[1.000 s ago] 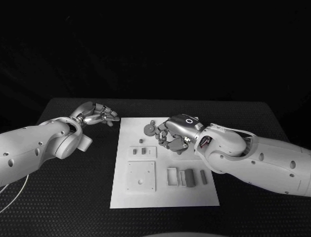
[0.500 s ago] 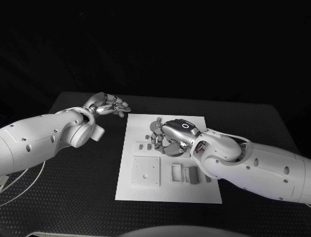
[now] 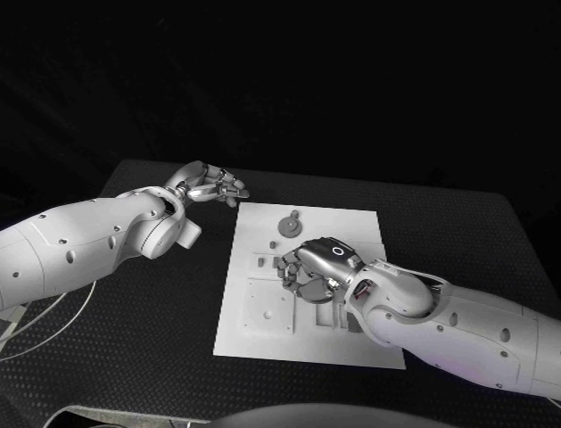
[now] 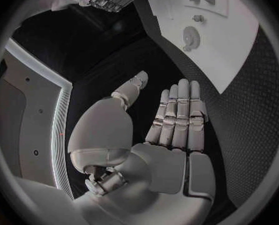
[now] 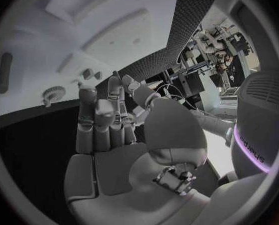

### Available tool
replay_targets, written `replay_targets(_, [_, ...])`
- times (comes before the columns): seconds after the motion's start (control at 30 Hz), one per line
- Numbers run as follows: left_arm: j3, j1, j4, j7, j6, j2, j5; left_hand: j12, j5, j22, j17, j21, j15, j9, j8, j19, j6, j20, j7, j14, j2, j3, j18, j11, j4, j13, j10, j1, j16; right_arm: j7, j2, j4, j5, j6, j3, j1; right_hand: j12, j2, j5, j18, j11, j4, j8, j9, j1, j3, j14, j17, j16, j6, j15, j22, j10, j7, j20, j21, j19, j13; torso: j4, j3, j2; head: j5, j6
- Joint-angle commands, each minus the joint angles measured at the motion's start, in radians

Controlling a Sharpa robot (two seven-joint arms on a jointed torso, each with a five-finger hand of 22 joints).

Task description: Assemble the parts on the task board

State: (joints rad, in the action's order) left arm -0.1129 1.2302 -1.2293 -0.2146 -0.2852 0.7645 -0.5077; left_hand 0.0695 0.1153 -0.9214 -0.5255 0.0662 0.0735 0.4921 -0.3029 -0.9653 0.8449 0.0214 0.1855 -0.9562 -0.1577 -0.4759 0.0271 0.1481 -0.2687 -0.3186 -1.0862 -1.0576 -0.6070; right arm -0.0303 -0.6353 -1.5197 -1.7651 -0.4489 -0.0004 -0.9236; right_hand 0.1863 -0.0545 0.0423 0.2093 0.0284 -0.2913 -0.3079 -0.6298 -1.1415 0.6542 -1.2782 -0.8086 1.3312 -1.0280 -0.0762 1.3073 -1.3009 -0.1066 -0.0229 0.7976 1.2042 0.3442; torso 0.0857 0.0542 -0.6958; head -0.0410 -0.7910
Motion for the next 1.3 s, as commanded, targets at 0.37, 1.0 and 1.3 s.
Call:
replay_targets(0.37, [0.001,0.003,-0.006,-0.02,0.004,0.002,-0.021,0.001,0.024,0.003,-0.008,0.004,0.005,-0.002,-0.001,-0.001,-0.002,-0.001,-0.002,-0.006,0.005,-0.002,-0.011,-0.002,0.0,0.002,-0.002,-0.004,0.008,0.065,0.005,0.034,-0.059,-0.1,-0.031,0.024,-0.001,-0.011,0.006,0.053,0.0,0.0,-0.004,-0.002,-0.007,0.005,-0.002,-0.002,0.004,-0.007,-0.007,0.019,-0.01,-0.002,-0.012,0.007,0.003,-0.002,0.0009,0.0004,0.0,-0.032,0.003])
replay_targets(1.0, [0.001,0.012,-0.016,-0.016,0.011,0.002,0.001,0.0,0.025,0.004,-0.011,0.004,0.005,-0.002,-0.001,-0.001,-0.003,-0.001,-0.001,-0.007,0.007,-0.002,-0.011,-0.002,0.0,0.003,-0.001,-0.005,0.01,0.072,0.028,0.073,-0.051,-0.109,-0.045,0.045,-0.002,-0.011,0.006,0.053,0.0,0.001,-0.003,-0.003,-0.007,0.006,-0.002,-0.003,0.004,-0.007,-0.007,0.019,-0.011,-0.002,-0.013,0.007,0.004,-0.002,0.0039,0.0032,-0.001,-0.045,-0.004])
replay_targets(1.3, [0.001,0.016,-0.017,-0.015,0.013,-0.002,0.001,0.0,0.025,0.004,-0.012,0.004,0.005,-0.002,-0.001,-0.001,-0.003,-0.001,-0.001,-0.007,0.007,-0.002,-0.011,-0.002,0.0,0.003,0.0,-0.005,0.011,0.07,0.034,0.078,-0.048,-0.11,-0.045,0.047,-0.003,-0.011,0.006,0.053,0.0,0.001,-0.003,-0.003,-0.008,0.006,-0.002,-0.003,0.004,-0.007,-0.007,0.019,-0.011,-0.002,-0.013,0.007,0.004,-0.002,0.0029,0.002,0.0,-0.058,-0.008])
